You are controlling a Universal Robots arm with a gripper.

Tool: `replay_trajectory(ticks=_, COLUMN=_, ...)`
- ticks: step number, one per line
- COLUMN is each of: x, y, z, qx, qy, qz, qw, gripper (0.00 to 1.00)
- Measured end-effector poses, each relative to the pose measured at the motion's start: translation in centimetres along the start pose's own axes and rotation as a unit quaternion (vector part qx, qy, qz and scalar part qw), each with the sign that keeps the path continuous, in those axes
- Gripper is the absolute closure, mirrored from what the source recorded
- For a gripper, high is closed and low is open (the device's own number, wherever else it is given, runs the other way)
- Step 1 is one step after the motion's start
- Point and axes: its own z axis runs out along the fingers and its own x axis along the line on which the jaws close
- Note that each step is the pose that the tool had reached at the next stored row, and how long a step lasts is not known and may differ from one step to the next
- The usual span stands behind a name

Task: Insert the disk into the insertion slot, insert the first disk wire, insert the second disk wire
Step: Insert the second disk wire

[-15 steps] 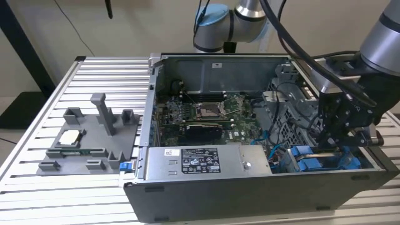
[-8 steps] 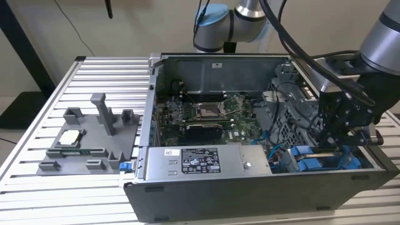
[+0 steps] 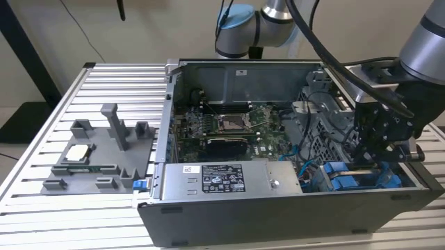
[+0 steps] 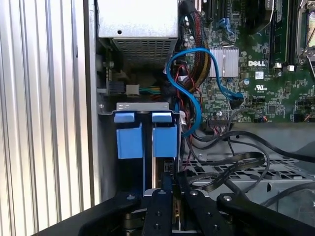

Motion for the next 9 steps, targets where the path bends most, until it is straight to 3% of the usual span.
replay_trajectory(ticks=6, x=0.02, y=0.01, z=0.43, qx=0.0001, qy=0.0001, qz=0.003, qw=1.0000, gripper=0.84)
replay_trajectory(ticks=9, x=0.01, y=0.00, z=0.33, qx=0.0000, qy=-0.0002, qz=0.003, qw=1.0000, gripper=0.76)
